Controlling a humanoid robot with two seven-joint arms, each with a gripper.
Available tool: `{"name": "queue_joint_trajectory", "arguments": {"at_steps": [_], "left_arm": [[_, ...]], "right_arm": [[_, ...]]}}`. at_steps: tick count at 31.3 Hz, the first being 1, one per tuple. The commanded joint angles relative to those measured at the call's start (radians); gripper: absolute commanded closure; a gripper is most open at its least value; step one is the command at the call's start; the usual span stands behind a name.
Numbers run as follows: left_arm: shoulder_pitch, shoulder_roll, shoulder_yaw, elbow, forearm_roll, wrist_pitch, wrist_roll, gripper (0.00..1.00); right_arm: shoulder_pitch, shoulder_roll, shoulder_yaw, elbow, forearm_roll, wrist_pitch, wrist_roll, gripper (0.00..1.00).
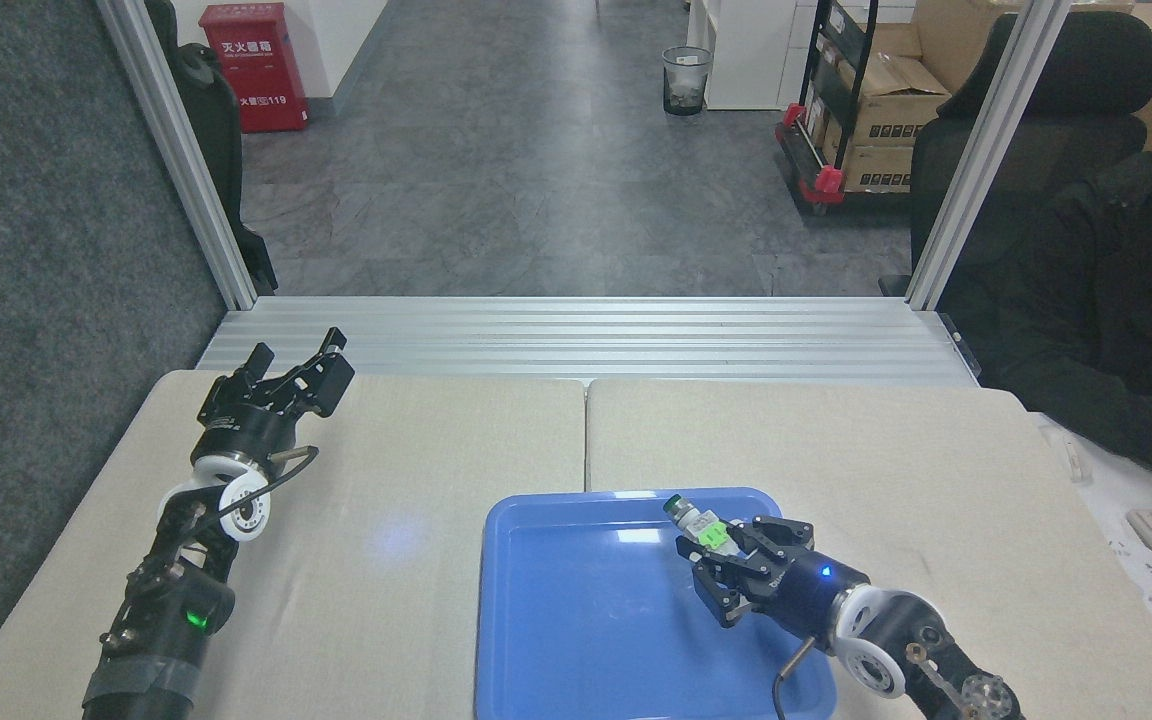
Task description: Pick up switch part and place in tray
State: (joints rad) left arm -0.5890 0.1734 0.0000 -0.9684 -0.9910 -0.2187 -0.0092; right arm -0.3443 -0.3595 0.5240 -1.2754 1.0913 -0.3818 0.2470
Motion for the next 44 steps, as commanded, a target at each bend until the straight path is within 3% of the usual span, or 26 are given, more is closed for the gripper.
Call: {"name": "queue_joint_trajectory", "arguments": {"at_steps": [1,8,11,13,16,20,23,27,30,34,38,44], "left_arm": [[0.0,0.0,-0.023,0.0,0.0,0.001,0.0,0.0],[0.0,0.0,-0.023,-0.001,0.0,-0.001,0.0,0.0],[0.0,0.0,-0.025,0.001,0.0,-0.001,0.0,0.0],[0.0,0.0,-0.023,0.0,0.0,0.001,0.0,0.0],[0.0,0.0,-0.023,0.001,0.0,0.001,0.0,0.0],[0.0,0.0,-0.023,0.001,0.0,-0.001,0.0,0.0],[0.0,0.0,-0.023,0.001,0.0,0.001,0.0,0.0],[0.0,0.0,-0.023,0.001,0.0,0.001,0.0,0.0],[0.0,0.0,-0.023,0.0,0.0,-0.001,0.0,0.0],[0.0,0.0,-0.023,0.001,0.0,-0.001,0.0,0.0],[0.0,0.0,-0.023,0.001,0.0,-0.001,0.002,0.0],[0.0,0.0,-0.023,0.001,0.0,-0.001,0.002,0.0]], "right_arm": [[0.024,0.056,0.059,-0.007,0.027,0.004,0.005,1.0],[0.022,0.063,0.054,-0.006,0.027,0.012,0.005,0.99],[0.021,0.079,0.05,-0.004,0.025,0.04,0.006,0.66],[0.021,0.082,0.048,-0.004,0.018,0.049,0.006,0.31],[0.021,0.083,0.027,-0.005,0.012,0.05,0.006,0.27],[0.013,0.086,-0.093,-0.021,0.007,0.047,0.006,0.18],[-0.053,0.085,-0.173,-0.029,0.004,0.038,0.006,0.13],[-0.145,0.036,-0.26,-0.003,0.004,0.044,0.006,0.13],[-0.188,-0.027,-0.379,0.083,0.005,0.054,0.003,0.13],[-0.176,-0.053,-0.476,0.155,0.005,0.055,-0.008,0.08],[-0.104,-0.081,-0.545,0.16,0.002,0.055,-0.029,0.07],[-0.09,-0.102,-0.607,0.162,0.004,0.144,-0.057,0.02]]}}
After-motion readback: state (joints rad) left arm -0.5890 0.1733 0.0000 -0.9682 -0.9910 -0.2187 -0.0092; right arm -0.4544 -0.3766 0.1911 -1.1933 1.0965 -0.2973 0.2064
